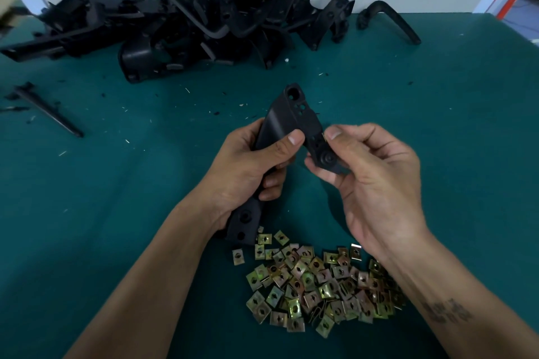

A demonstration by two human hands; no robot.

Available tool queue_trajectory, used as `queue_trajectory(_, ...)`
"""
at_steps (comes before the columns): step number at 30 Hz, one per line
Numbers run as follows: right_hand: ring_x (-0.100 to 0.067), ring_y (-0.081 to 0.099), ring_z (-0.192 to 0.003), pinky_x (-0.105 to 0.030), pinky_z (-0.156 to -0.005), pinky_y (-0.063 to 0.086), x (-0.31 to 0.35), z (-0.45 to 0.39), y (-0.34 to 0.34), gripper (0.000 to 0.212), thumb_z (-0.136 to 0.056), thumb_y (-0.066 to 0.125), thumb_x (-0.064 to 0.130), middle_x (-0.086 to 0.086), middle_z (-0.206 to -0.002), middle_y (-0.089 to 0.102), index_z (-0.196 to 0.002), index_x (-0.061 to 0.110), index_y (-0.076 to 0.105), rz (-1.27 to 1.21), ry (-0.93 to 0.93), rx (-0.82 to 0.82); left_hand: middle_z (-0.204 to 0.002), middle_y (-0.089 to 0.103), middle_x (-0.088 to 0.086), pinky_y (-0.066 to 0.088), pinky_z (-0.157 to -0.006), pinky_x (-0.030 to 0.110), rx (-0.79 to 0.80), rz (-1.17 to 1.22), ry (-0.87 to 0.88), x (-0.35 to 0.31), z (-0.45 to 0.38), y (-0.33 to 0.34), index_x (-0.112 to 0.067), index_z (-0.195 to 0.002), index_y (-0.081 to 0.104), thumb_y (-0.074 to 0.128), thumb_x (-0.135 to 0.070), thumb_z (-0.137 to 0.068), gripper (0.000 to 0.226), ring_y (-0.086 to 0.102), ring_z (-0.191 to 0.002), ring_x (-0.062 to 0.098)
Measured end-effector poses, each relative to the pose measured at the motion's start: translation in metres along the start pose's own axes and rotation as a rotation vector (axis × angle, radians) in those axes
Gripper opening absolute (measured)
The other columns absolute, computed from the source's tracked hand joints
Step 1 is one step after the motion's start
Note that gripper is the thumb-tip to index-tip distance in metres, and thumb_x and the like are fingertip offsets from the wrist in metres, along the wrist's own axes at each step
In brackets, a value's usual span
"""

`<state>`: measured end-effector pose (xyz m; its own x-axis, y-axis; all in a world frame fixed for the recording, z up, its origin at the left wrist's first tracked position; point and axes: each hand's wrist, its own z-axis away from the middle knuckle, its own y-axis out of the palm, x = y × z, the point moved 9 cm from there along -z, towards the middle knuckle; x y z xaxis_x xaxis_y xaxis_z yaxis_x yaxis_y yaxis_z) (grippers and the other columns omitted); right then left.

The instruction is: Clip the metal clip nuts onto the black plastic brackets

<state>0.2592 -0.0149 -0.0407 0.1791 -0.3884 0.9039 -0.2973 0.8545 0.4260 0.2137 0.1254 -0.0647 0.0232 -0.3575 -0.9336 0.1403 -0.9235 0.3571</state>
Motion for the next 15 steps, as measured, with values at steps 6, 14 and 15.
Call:
queue_trajectory(6, -0.022, 0.073, -0.076, -0.039, -0.075, 0.061, 0.0060, 0.0027, 0.0043, 0.008, -0.088, 0.066, 0.001, -0.012, -0.084, 0.073, -0.080, 0.001, 0.064, -0.003, -0.030, 0.025, -0.064, 0.043, -0.001, 0.029, -0.037, 0.018, -0.027, -0.038, 0.020, -0.0013, 0.0001, -0.0022, -0.019, -0.085, 0.059, 0.070, -0.028, -0.090, 0.015, 0.031, -0.043, 0.010)
queue_trajectory(14, -0.030, 0.069, -0.085, -0.044, -0.075, 0.059, 0.0079, 0.0053, 0.0086, 0.021, -0.094, 0.057, -0.007, -0.018, -0.090, 0.070, -0.078, 0.004, 0.064, 0.048, -0.022, 0.091, -0.064, 0.035, 0.005, 0.029, -0.037, 0.017, -0.026, -0.032, 0.032, -0.0062, 0.0030, 0.0000, -0.012, -0.091, 0.057, 0.068, -0.026, -0.086, 0.018, 0.029, -0.041, 0.009)
queue_trajectory(15, -0.030, 0.070, -0.084, -0.043, -0.075, 0.059, 0.0078, 0.0065, 0.0100, 0.015, -0.092, 0.060, -0.007, -0.017, -0.089, 0.070, -0.081, 0.003, 0.064, 0.044, -0.030, 0.115, -0.064, 0.036, 0.005, 0.029, -0.037, 0.017, -0.026, -0.029, 0.035, -0.0065, 0.0031, 0.0001, -0.012, -0.091, 0.057, 0.067, -0.026, -0.086, 0.018, 0.029, -0.041, 0.009)
